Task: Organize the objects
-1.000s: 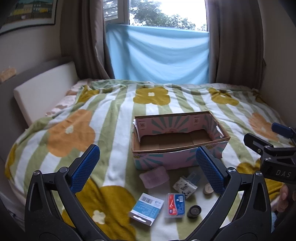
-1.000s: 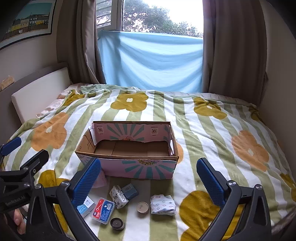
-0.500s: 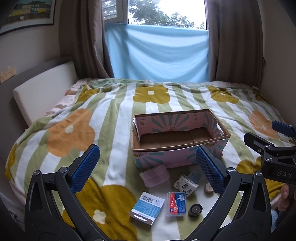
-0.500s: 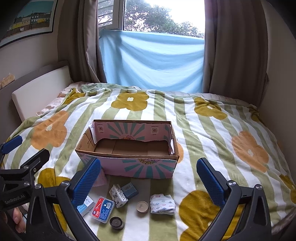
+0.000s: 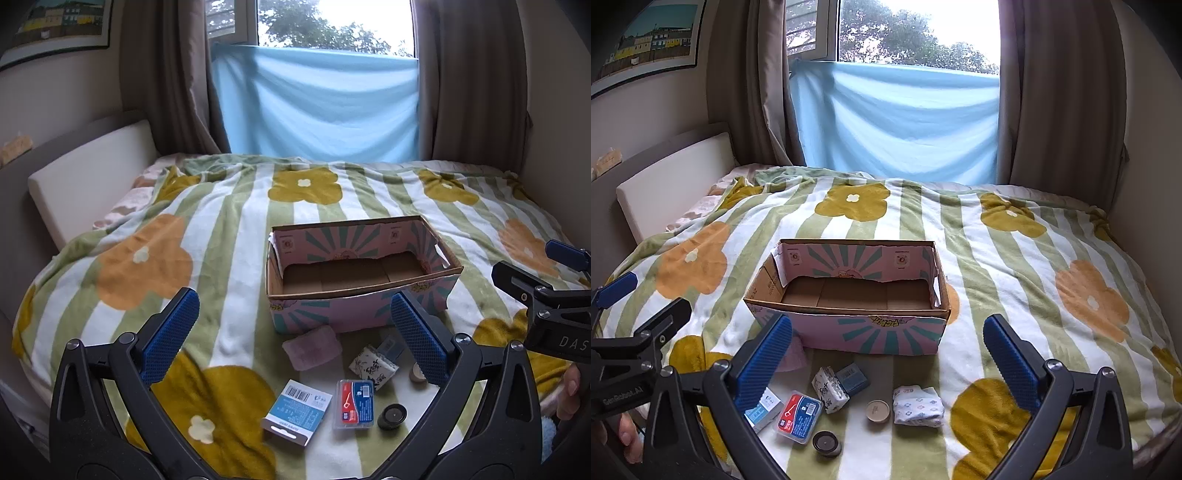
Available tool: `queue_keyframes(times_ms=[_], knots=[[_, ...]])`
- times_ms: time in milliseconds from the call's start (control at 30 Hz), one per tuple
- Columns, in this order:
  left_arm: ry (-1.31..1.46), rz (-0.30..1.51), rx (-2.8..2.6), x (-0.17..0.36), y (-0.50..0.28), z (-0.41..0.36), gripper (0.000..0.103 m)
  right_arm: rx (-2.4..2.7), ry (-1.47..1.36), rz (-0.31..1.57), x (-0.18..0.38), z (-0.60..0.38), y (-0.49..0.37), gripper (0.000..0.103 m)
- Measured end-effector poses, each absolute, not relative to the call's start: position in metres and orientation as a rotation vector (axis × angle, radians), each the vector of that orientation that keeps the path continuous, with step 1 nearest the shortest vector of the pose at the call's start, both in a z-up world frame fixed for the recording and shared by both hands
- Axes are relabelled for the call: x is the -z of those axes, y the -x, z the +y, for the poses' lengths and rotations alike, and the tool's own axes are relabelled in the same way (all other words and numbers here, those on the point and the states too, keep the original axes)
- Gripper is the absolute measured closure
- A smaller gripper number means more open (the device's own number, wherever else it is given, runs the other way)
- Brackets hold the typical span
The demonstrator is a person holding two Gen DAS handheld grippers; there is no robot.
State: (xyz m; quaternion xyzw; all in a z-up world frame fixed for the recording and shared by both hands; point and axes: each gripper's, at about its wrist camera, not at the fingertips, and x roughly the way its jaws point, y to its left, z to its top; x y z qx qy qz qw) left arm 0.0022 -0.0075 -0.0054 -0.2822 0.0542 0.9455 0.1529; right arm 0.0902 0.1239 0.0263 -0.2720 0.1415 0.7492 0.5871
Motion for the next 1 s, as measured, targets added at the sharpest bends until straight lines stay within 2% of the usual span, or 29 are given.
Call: queue_keyframes(times_ms=[533, 1000], knots=[[0.82, 0.116, -2.643, 0.0098, -0.0031, -0.0098, 0.0, -1.749, 0.639, 0.349, -0.0265, 0.1229, -0.0871, 0.001], [0.807, 0.155, -2.617, 0.009, -0.0051, -0.0049, 0.0, -1.743, 0.636, 0.356, -0.025, 0.1199, -0.0872, 0.001]])
